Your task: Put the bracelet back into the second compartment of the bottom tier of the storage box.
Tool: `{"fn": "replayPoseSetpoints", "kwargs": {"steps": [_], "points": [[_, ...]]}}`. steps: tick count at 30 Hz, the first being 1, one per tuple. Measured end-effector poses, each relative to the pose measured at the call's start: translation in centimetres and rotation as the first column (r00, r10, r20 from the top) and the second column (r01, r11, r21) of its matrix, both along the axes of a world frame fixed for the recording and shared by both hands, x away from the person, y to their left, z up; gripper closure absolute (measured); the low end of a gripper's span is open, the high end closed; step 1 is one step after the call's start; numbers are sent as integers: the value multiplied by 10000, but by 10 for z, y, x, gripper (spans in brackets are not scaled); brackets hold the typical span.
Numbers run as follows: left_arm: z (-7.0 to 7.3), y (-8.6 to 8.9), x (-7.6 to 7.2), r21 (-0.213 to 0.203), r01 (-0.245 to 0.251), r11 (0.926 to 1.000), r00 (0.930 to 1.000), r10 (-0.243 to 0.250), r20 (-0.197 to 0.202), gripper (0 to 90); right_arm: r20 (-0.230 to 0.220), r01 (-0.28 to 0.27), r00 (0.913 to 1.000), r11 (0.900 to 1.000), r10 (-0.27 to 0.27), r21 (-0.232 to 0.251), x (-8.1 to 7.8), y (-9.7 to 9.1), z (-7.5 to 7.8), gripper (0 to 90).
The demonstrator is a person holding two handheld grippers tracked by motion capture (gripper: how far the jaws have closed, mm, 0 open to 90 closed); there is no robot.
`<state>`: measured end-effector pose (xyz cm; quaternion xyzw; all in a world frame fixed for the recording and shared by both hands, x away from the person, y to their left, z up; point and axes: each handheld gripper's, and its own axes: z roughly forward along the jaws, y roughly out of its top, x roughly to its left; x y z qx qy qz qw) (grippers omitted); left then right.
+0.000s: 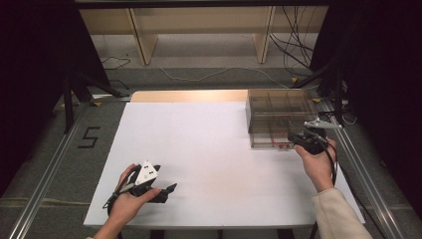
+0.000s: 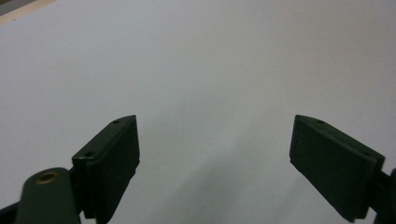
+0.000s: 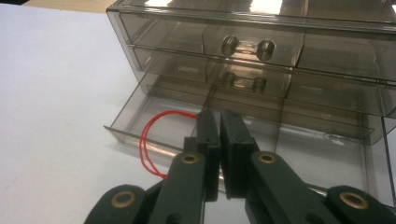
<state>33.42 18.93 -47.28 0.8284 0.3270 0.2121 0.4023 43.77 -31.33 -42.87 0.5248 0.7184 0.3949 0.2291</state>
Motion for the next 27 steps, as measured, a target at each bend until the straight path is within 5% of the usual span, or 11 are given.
{"fn": "replayPoseSetpoints", "kwargs": {"steps": [27], "points": [[0, 0, 0, -25, -16, 10000, 10000, 16, -8, 158, -15, 516, 9987, 9979, -517, -396, 13, -10, -4, 875]]}}
